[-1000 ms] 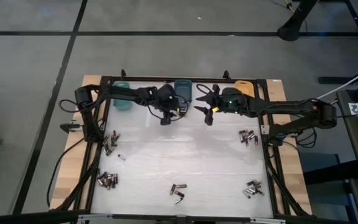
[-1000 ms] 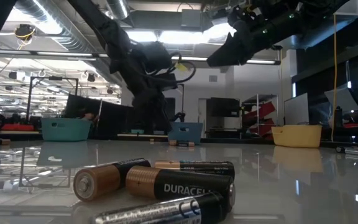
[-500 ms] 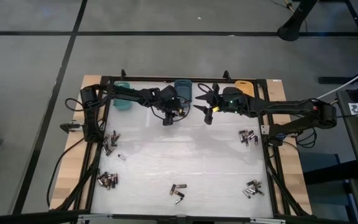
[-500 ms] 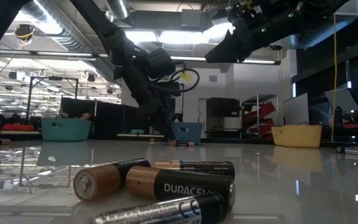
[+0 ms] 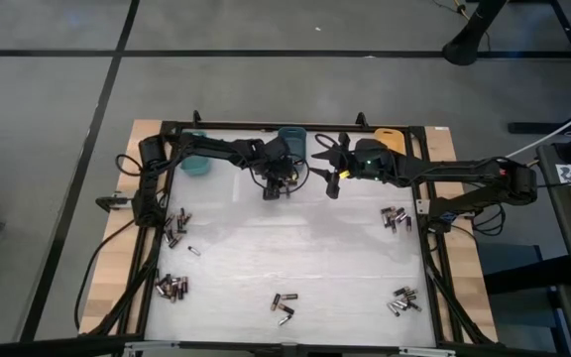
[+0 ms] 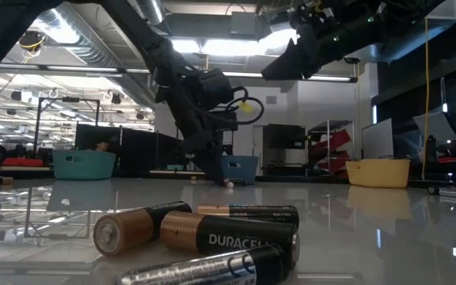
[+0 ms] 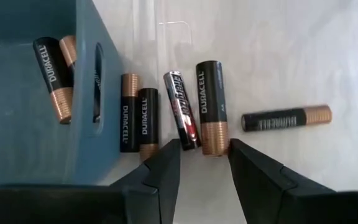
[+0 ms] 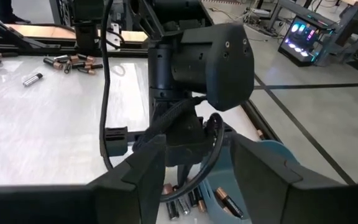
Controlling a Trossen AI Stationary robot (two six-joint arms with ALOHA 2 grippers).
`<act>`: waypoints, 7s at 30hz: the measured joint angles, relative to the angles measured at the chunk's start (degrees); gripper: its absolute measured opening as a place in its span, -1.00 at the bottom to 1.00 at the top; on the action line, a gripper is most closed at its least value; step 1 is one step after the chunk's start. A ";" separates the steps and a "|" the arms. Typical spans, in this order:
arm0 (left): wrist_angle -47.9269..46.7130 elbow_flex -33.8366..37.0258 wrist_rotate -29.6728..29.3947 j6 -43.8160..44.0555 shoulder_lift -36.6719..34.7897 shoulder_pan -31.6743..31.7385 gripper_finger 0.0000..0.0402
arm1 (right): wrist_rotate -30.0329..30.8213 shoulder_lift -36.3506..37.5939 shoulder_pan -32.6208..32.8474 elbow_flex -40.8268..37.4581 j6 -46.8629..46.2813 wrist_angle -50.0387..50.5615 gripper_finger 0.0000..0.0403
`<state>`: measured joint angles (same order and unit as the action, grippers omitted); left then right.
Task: Sort batteries
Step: Put the brown battery into the blue bin, then move the brown battery from the top center to the dark blue bin, then put the brown battery into the blue bin
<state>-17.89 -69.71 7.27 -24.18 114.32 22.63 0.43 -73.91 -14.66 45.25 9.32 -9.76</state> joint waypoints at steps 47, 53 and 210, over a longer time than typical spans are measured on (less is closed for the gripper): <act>1.30 0.28 -8.39 -3.43 -3.63 -5.03 -0.09 | -0.01 0.00 0.02 0.02 -0.02 1.01 -0.10; 3.08 0.22 -5.75 -1.77 -2.43 -3.60 -0.09 | -0.01 0.00 0.02 0.02 -0.02 1.01 -0.10; 47.16 45.46 10.24 29.29 -42.24 -32.99 -0.03 | 7.97 -9.74 30.73 0.00 -26.99 -1.56 -0.10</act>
<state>29.27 -24.25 17.51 5.10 72.08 -10.35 8.40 -83.65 16.07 45.25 -17.67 -11.33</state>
